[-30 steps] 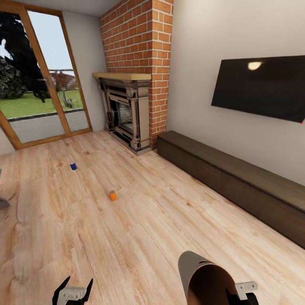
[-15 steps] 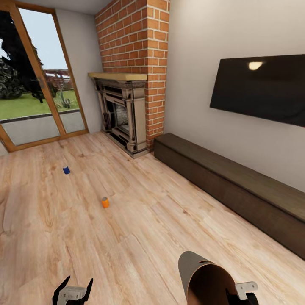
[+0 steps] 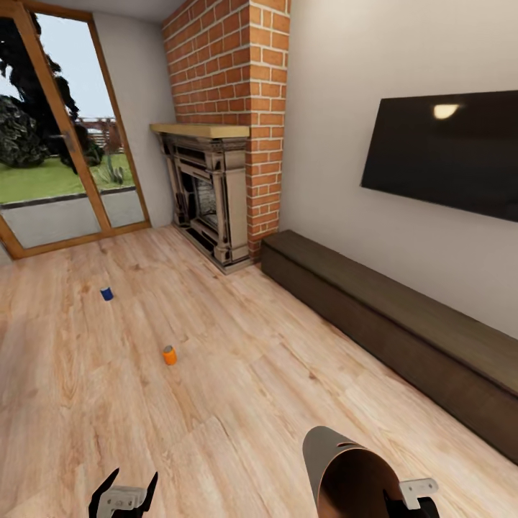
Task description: Put the three can of soda from the living room inside the tash can in the kitchen.
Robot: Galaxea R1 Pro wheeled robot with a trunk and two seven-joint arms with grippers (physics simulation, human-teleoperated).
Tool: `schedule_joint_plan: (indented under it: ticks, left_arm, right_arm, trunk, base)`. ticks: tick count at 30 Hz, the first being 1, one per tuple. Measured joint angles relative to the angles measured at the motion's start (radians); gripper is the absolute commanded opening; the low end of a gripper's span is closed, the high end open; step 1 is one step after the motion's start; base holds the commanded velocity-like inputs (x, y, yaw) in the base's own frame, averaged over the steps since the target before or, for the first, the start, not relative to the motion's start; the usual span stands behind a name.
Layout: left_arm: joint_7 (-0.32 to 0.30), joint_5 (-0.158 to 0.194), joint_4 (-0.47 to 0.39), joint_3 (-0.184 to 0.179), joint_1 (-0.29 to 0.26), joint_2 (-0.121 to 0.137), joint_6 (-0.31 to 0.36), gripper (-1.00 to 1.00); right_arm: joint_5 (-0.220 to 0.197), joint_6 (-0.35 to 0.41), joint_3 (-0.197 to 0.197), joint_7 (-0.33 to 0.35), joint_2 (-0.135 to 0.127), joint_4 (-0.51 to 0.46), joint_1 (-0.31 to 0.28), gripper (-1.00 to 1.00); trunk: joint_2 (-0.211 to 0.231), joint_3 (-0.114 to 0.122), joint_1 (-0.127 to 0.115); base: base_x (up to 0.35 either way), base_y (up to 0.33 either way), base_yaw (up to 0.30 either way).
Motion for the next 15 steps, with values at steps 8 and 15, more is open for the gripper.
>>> schedule_joint_plan:
  ticks: [8,15]
  left_arm:
    - [0.000,0.000,0.001,0.001,0.000,0.000,0.000,1.00]
    - [0.000,0.000,0.001,0.001,0.000,0.000,-0.001,1.00]
  right_arm:
    - [0.000,0.000,0.000,-0.001,0.000,0.000,0.000,-1.00]
    - [0.000,0.000,0.001,-0.001,0.000,0.000,0.000,-1.00]
  trunk:
    - [0.000,0.000,0.000]
    - [0.000,0.000,0.000]
  base:
    - [0.157,-0.035,0.244]
    - [0.069,-0.001,0.251]
